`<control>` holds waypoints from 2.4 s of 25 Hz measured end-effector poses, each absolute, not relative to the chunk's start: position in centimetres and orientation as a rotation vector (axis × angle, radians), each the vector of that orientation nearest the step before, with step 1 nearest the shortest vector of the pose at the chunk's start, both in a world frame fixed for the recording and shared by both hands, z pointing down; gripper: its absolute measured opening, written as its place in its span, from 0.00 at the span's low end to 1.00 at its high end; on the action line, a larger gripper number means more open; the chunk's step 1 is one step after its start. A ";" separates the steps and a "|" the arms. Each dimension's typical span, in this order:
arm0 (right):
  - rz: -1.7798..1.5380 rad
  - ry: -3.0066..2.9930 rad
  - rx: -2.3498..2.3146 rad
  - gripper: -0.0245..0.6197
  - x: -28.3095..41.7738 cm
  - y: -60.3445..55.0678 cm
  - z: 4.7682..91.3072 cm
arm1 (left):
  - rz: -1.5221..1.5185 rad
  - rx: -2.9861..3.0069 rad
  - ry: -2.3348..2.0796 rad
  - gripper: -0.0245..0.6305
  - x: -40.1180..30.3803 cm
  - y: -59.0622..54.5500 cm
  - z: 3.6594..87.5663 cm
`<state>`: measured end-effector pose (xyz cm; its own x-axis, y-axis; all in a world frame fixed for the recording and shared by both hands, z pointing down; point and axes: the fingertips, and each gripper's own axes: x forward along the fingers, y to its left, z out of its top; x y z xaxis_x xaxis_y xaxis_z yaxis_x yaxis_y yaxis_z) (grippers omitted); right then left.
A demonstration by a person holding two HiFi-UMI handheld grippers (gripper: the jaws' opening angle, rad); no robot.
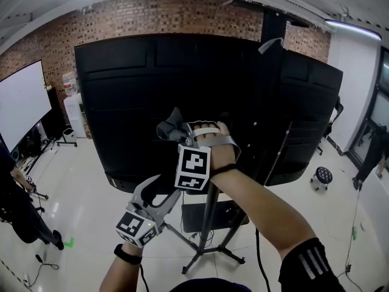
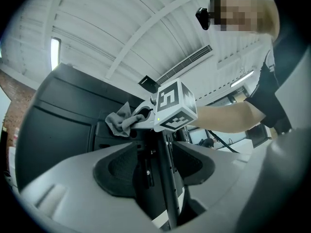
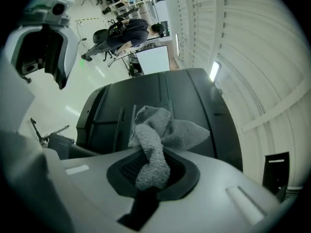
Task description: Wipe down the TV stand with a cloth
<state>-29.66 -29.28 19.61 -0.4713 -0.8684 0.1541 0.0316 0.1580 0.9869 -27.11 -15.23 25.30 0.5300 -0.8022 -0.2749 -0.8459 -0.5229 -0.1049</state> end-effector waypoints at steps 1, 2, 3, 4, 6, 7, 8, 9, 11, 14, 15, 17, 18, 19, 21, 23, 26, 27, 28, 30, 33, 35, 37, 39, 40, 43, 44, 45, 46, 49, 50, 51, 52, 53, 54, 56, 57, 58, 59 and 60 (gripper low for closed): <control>-1.433 -1.606 0.827 0.09 -29.1 -29.5 19.6 | 0.284 -2.551 1.384 0.42 -26.8 -15.3 25.3; -1.445 -1.576 0.836 0.09 -28.6 -29.6 19.6 | 0.286 -2.558 1.374 0.42 -26.5 -15.4 25.3; -1.452 -1.552 0.844 0.08 -28.3 -29.7 19.6 | 0.287 -2.565 1.364 0.42 -26.2 -15.5 25.2; -1.453 -1.533 0.850 0.08 -28.0 -29.8 19.6 | 0.287 -2.570 1.352 0.42 -25.9 -15.6 25.3; -1.441 -1.508 0.859 0.08 -27.3 -30.0 19.7 | 0.287 -2.579 1.327 0.42 -25.5 -15.7 25.6; -1.436 -1.496 0.862 0.08 -27.0 -30.0 19.6 | 0.290 -2.582 1.316 0.42 -25.3 -15.8 25.7; -1.436 -1.484 0.863 0.08 -26.7 -30.1 19.6 | 0.292 -2.584 1.312 0.42 -25.3 -15.9 25.7; -1.444 -1.469 0.863 0.08 -26.5 -30.1 19.5 | 0.292 -2.586 1.314 0.42 -25.2 -15.9 25.6; -1.464 -1.464 0.863 0.08 -26.3 -29.9 19.4 | 0.289 -2.587 1.322 0.42 -25.3 -15.8 25.5; -1.481 -1.577 0.861 0.08 -27.0 -27.8 19.1 | 0.290 -2.585 1.338 0.42 -26.1 -15.7 26.1; -1.475 -1.643 0.849 0.09 -27.7 -26.7 19.0 | 0.290 -2.581 1.349 0.42 -26.6 -15.6 26.1; -1.442 -1.784 0.797 0.09 -29.4 -24.6 19.2 | 0.296 -2.570 1.380 0.42 -27.6 -15.5 26.1; -1.432 -1.830 0.767 0.09 -30.3 -24.0 19.6 | 0.301 -2.565 1.394 0.42 -28.1 -15.4 26.3; -1.431 -1.850 0.741 0.09 -31.1 -23.6 20.1 | 0.303 -2.562 1.408 0.42 -28.5 -15.3 26.5; -1.431 -1.846 0.706 0.09 -32.5 -23.7 21.6 | 0.296 -2.559 1.434 0.42 -29.0 -15.1 26.8; -1.418 -1.827 0.684 0.08 -33.8 -24.6 23.2 | 0.293 -2.553 1.454 0.42 -29.6 -15.0 27.0; -1.421 -1.766 0.678 0.08 -35.1 -26.3 24.8 | 0.292 -2.545 1.472 0.42 -30.2 -14.7 27.3; -1.417 -1.745 0.679 0.08 -35.2 -26.7 25.1 | 0.290 -2.545 1.475 0.42 -30.4 -14.7 27.4; -1.406 -1.731 0.680 0.08 -35.1 -27.0 25.5 | 0.287 -2.546 1.476 0.42 -30.5 -14.6 27.6; -1.383 -1.715 0.684 0.09 -34.5 -27.5 26.0 | 0.289 -2.553 1.478 0.42 -30.7 -14.7 28.0; -1.388 -1.660 0.707 0.08 -32.9 -28.0 26.2 | 0.291 -2.572 1.472 0.42 -30.3 -14.9 28.1; -1.389 -1.618 0.730 0.08 -31.7 -28.4 26.3 | 0.292 -2.590 1.442 0.42 -29.4 -15.2 28.4; -1.395 -1.580 0.751 0.08 -30.5 -28.8 26.4 | 0.288 -2.610 1.411 0.42 -28.4 -15.6 28.6; -1.403 -1.544 0.768 0.08 -29.5 -29.1 26.4 | 0.287 -2.627 1.387 0.42 -27.5 -16.0 28.6; -1.402 -1.530 0.775 0.08 -29.0 -29.2 26.3 | 0.287 -2.635 1.377 0.42 -27.1 -16.1 28.5; -1.395 -1.505 0.794 0.08 -27.8 -29.6 26.3 | 0.281 -2.657 1.342 0.42 -25.9 -16.5 28.7; -1.395 -1.506 0.798 0.08 -27.5 -29.6 26.2 | 0.281 -2.662 1.330 0.42 -25.7 -16.7 28.9; -1.393 -1.520 0.801 0.08 -27.3 -29.6 26.2 | 0.282 -2.665 1.320 0.42 -25.5 -16.8 29.0; -1.385 -1.551 0.804 0.08 -27.2 -29.4 26.1 | 0.283 -2.668 1.315 0.42 -25.3 -16.9 29.0; -1.343 -1.754 0.823 0.08 -26.9 -27.6 25.0 | 0.278 -2.674 1.309 0.42 -24.8 -16.9 28.5; -1.349 -1.824 0.832 0.09 -26.8 -26.8 24.3 | 0.276 -2.674 1.305 0.42 -24.6 -16.9 28.4; -1.370 -1.875 0.844 0.09 -26.6 -26.2 23.7 | 0.274 -2.673 1.302 0.42 -24.5 -16.9 28.3; -1.396 -1.905 0.855 0.09 -26.3 -25.6 23.1 | 0.272 -2.672 1.300 0.42 -24.3 -17.0 28.3; -1.415 -1.927 0.865 0.09 -25.9 -25.1 22.5 | 0.268 -2.670 1.298 0.42 -24.1 -17.0 28.2; -1.424 -1.952 0.874 0.09 -25.4 -24.6 21.9 | 0.265 -2.667 1.295 0.42 -23.9 -17.0 28.0; -1.426 -2.016 0.900 0.09 -24.2 -23.7 20.5 | 0.264 -2.656 1.287 0.42 -23.4 -16.9 27.4; -1.425 -2.050 0.919 0.09 -23.5 -23.3 19.6 | 0.267 -2.650 1.282 0.42 -23.1 -16.8 27.0; -1.422 -2.084 0.942 0.09 -22.7 -22.9 18.5 | 0.270 -2.645 1.277 0.42 -22.8 -16.8 26.7; -1.421 -2.113 0.965 0.09 -21.9 -22.5 17.4 | 0.271 -2.641 1.273 0.42 -22.4 -16.9 26.4; -1.423 -2.134 0.984 0.09 -21.1 -22.3 16.4 | 0.272 -2.638 1.269 0.42 -22.0 -17.0 26.1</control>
<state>-21.07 -22.31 16.42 -0.6766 -0.7340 -0.0584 -0.3363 0.2375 0.9113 -22.01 -16.96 26.14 0.6142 -0.7483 -0.2507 -0.7853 -0.6108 -0.1008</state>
